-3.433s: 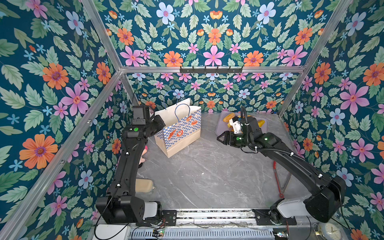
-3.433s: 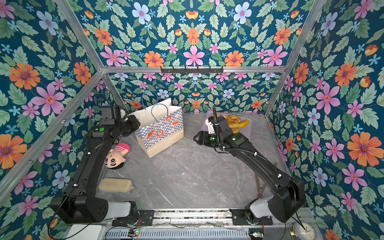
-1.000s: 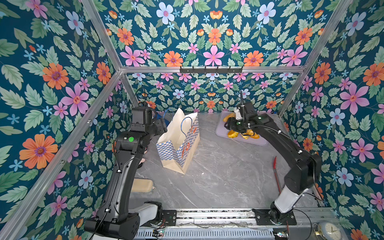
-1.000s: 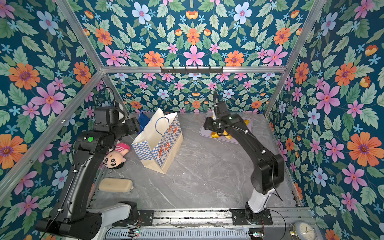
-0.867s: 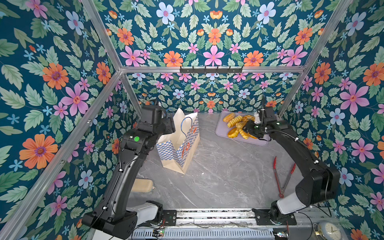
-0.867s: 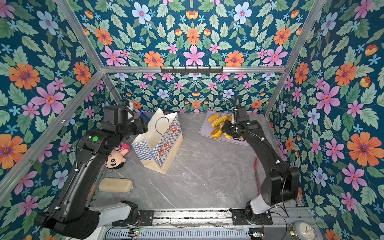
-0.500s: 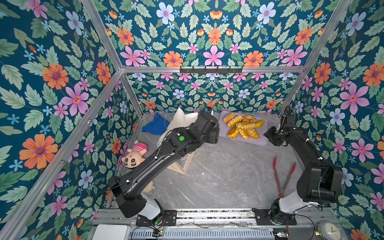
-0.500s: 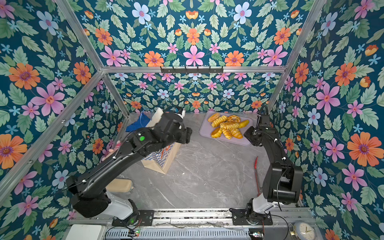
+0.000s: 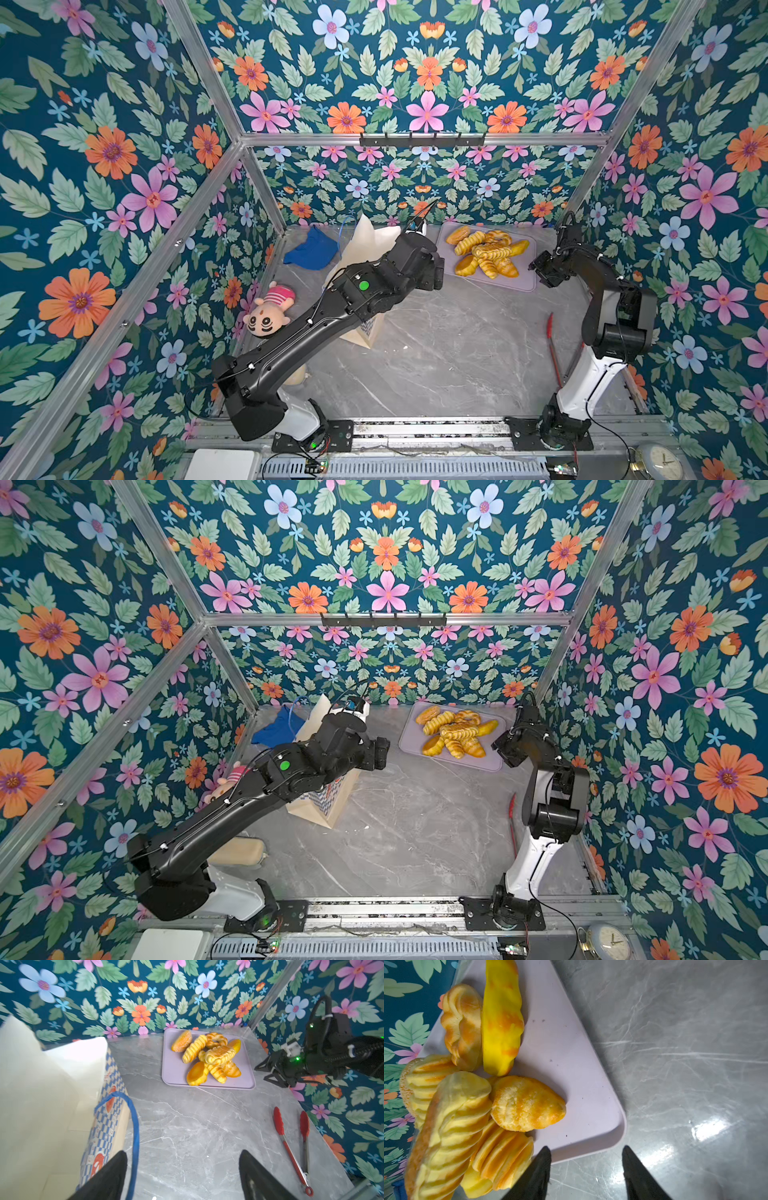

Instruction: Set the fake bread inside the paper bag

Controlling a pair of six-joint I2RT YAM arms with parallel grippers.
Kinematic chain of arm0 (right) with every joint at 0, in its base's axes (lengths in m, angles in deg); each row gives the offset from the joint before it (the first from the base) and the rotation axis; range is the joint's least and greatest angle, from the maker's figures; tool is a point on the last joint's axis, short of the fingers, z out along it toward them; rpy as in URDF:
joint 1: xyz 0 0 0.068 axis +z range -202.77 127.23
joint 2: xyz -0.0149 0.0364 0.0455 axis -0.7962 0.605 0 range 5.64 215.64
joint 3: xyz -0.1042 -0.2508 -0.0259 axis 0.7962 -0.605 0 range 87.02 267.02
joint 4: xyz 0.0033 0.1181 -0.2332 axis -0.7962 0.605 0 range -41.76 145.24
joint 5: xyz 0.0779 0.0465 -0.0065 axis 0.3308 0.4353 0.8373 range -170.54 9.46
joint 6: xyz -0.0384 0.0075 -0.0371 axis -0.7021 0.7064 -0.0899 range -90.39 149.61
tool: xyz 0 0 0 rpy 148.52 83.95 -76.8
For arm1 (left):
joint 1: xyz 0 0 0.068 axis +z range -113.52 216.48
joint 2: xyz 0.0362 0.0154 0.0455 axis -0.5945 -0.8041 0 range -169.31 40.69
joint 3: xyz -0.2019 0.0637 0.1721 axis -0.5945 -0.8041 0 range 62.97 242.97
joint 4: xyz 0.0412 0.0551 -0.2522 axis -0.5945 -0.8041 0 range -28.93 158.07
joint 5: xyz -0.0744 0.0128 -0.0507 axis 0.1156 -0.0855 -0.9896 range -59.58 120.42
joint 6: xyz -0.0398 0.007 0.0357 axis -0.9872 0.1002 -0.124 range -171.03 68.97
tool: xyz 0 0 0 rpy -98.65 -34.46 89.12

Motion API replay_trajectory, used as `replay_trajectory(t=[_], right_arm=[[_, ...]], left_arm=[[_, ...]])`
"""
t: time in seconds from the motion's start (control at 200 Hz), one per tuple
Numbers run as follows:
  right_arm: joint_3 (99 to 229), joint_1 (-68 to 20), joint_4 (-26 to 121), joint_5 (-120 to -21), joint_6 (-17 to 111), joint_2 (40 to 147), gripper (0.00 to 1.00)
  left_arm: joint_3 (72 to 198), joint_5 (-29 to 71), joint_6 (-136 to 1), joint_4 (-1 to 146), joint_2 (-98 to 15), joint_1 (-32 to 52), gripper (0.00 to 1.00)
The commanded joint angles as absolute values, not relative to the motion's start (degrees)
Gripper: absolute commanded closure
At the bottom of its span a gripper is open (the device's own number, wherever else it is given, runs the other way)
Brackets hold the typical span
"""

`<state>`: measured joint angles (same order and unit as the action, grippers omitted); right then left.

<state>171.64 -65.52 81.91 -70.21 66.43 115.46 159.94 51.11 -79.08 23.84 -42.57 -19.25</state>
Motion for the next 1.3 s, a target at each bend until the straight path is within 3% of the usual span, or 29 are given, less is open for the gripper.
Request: replay_trajectory(t=[0.0, 0.3, 0.46, 0.69, 0.78, 0.99, 1.295], right_arm=[[171.28, -65.41, 81.98, -70.72, 66.14, 115.71, 0.41], [170.12, -65.42, 80.55, -70.08, 63.76, 115.42, 0.34], [170.73, -65.55, 81.33, -70.73, 62.27, 116.06, 0.32], [170.25, -66.65, 80.89, -69.69, 61.87, 116.61, 0.31], [170.33, -67.11, 80.69, -68.99, 61.96, 117.06, 0.32], [169.93, -67.57, 80.61, -68.35, 61.57, 117.34, 0.32], [169.37, -68.64, 80.9, -67.8, 60.38, 117.58, 0.31]], left_arm=[[160.53, 57.36, -78.82, 20.29, -41.46, -17.83, 0.03], [160.29, 61.77, -78.52, 13.11, -33.78, -10.22, 0.0], [161.25, 57.84, -76.12, 11.23, -31.11, -1.21, 0.0], [175.87, 55.23, -73.29, 7.51, -33.97, 2.46, 0.0], [181.04, 54.87, -72.49, 6.71, -37.39, -0.05, 0.01], [193.32, 64.96, -71.86, 4.17, -48.0, -15.28, 0.01], [183.7, 55.81, -73.83, 17.92, -54.4, -23.12, 0.02]])
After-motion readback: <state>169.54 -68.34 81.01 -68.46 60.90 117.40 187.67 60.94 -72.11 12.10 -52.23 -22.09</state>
